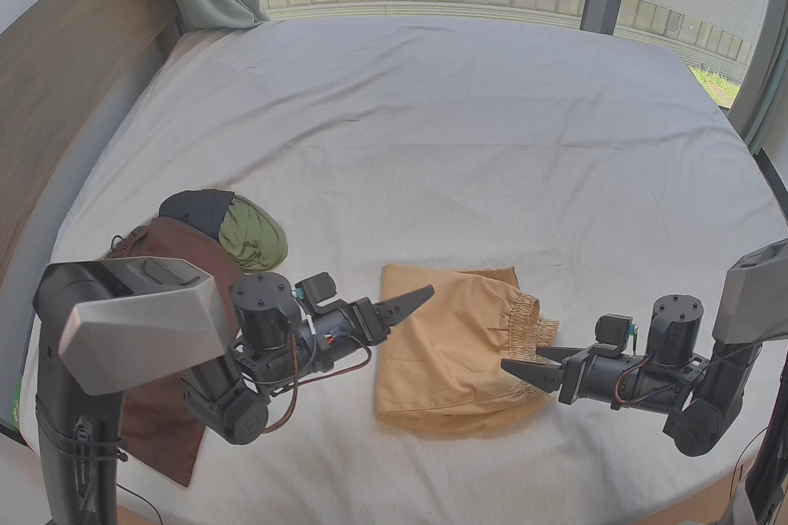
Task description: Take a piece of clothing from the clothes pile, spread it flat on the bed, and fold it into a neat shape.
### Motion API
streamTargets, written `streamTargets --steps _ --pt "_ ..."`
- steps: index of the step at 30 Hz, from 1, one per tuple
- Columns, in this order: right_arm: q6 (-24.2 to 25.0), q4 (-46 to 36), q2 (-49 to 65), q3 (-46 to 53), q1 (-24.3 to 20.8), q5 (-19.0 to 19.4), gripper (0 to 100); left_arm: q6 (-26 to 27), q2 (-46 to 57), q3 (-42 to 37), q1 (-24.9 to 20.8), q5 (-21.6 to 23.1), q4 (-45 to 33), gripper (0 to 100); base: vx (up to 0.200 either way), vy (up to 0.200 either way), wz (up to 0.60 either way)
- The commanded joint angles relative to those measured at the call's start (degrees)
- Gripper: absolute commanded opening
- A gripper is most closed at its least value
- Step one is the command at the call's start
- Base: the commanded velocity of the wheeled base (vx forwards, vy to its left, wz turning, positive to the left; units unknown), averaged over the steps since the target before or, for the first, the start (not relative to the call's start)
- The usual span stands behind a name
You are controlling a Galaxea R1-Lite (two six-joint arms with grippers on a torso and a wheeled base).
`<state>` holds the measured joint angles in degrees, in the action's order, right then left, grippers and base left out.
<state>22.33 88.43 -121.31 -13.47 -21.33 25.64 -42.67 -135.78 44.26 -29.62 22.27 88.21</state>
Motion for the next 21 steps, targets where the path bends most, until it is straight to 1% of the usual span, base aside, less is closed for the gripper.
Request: streamTargets --steps 1,5,6,8,9,10,14,16,21 --pt "0.2 0.1 -2.5 0.0 -3.5 -0.8 100 2.9 7.2 -4.5 4.4 0.6 -0.3 100 0.000 0.000 0.00" --pt "0.3 0.1 -3.1 0.2 -5.4 -0.9 100 5.3 9.4 -8.1 6.2 1.5 -0.3 100 0.000 0.000 0.00" --pt "0.3 0.1 -3.1 0.2 -5.4 -0.9 100 5.3 9.4 -8.1 6.2 1.5 -0.3 100 0.000 0.000 0.00" --pt "0.3 0.2 -5.6 -0.2 -5.5 -0.9 100 7.5 9.9 -10.7 7.6 2.8 -0.3 100 0.000 0.000 0.00" --pt "0.3 0.2 -5.6 -0.2 -5.5 -0.9 100 7.5 9.9 -10.7 7.6 2.8 -0.3 100 0.000 0.000 0.00" --pt "0.3 0.3 -7.1 -0.4 -5.2 -0.9 100 8.7 9.9 -11.9 8.3 2.9 -0.2 100 0.000 0.000 0.00" --pt "-0.1 0.3 -9.5 0.1 -4.9 -1.1 100 9.5 10.0 -13.4 9.1 3.2 0.2 100 0.000 0.000 0.00" --pt "-0.2 0.2 -10.9 1.2 -4.9 -3.7 100 10.1 10.3 -14.3 10.0 4.2 0.3 100 0.000 0.000 0.00" --pt "-0.6 0.2 -12.6 2.5 -4.9 -4.4 100 11.6 10.7 -15.1 10.6 4.8 0.3 100 0.000 0.000 0.00"
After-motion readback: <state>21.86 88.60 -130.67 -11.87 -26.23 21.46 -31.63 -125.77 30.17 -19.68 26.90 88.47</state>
